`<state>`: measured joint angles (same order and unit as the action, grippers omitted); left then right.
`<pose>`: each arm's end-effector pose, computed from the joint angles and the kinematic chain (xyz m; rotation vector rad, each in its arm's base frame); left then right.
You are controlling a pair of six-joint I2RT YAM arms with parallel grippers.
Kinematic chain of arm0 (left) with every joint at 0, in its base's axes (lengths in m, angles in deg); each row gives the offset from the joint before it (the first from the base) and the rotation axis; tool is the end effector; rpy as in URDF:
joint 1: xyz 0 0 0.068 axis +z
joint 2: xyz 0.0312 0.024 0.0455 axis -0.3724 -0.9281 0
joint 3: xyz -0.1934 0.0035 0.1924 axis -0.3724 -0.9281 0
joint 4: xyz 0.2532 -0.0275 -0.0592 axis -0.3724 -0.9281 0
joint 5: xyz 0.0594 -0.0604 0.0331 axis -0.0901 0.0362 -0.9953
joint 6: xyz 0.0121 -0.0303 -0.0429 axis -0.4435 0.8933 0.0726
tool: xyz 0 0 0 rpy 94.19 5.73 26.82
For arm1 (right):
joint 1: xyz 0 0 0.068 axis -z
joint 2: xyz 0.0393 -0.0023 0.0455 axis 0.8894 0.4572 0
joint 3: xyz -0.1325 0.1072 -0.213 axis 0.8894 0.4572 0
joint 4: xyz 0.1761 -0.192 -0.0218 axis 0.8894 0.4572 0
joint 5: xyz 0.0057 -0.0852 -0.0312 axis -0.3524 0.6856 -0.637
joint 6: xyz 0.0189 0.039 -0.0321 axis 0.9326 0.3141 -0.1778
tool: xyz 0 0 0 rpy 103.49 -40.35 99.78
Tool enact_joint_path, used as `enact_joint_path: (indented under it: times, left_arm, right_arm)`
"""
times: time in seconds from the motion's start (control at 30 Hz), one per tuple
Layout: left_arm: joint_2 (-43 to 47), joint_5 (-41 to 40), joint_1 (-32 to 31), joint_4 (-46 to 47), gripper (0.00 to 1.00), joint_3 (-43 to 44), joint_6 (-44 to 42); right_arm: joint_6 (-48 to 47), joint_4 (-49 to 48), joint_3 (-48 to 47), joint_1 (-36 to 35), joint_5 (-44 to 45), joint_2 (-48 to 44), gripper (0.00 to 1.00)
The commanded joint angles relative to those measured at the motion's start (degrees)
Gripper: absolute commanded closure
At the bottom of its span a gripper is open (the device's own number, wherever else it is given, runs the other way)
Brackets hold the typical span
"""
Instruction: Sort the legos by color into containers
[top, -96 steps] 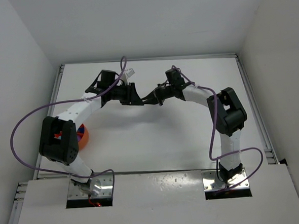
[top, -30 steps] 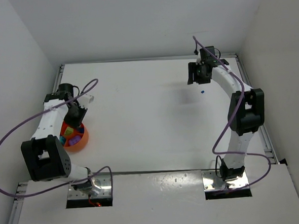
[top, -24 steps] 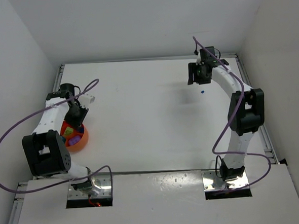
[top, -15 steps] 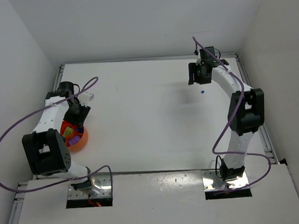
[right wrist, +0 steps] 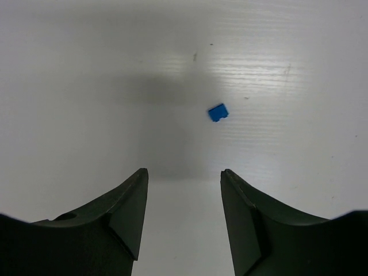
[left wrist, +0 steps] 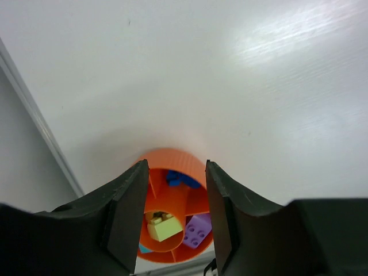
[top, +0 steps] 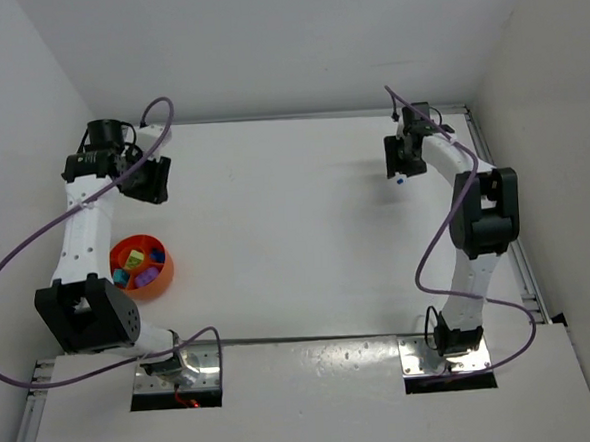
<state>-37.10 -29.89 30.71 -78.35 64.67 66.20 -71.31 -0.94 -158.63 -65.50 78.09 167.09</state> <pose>0.2945 0.0385 0.3464 0.3615 2.4984 -0.0483 0.4274 0.0194 0.2046 0.1774 2.5764 0.0513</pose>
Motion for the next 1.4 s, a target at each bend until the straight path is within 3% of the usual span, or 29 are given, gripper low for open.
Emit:
enact_joint_path:
  times: [0.0, 0.2, 0.57, 0.87, 1.03, 1.1, 1.2, 1.37]
  left_arm:
    - [1.2, 8.2, -1.1, -0.8, 0.49, 2.8, 5.5]
    - [0.6, 14.0, -1.6, 0.3, 0.47, 2.8, 8.9]
    - [2.3, 13.5, -1.6, 0.9, 0.47, 1.6, 9.5]
    - [2.3, 13.0, -1.6, 0.9, 0.47, 1.6, 9.5]
    - [2.8, 12.5, -1.6, 0.9, 0.47, 1.0, 9.5]
    - [2.8, 12.5, -1.6, 0.9, 0.47, 0.5, 9.5]
    - [2.8, 13.0, -1.6, 0.9, 0.47, 0.5, 9.5]
    - [2.8, 13.0, -1.6, 0.9, 0.47, 0.5, 10.0]
  right_arm:
    - [-5.7, -1.7, -2.9, 1.4, 3.2, 3.7, 0.47]
    - [-12.0, -0.2, -8.7, 2.4, 4.7, 10.4, 0.51]
    - [-17.4, 0.8, -13.7, 3.0, 2.9, 16.6, 0.56]
    - [-20.7, 3.3, -16.8, 3.0, 0.7, 20.6, 0.73]
    - [-20.1, 5.0, -16.2, 3.0, 1.2, 21.2, 0.73]
    - [-19.6, 5.5, -14.7, 3.0, 1.7, 20.6, 0.66]
    - [-19.1, 5.5, -12.9, 3.5, 1.7, 19.3, 0.64]
    - [-18.4, 5.5, -10.5, 4.0, 0.6, 18.7, 0.65]
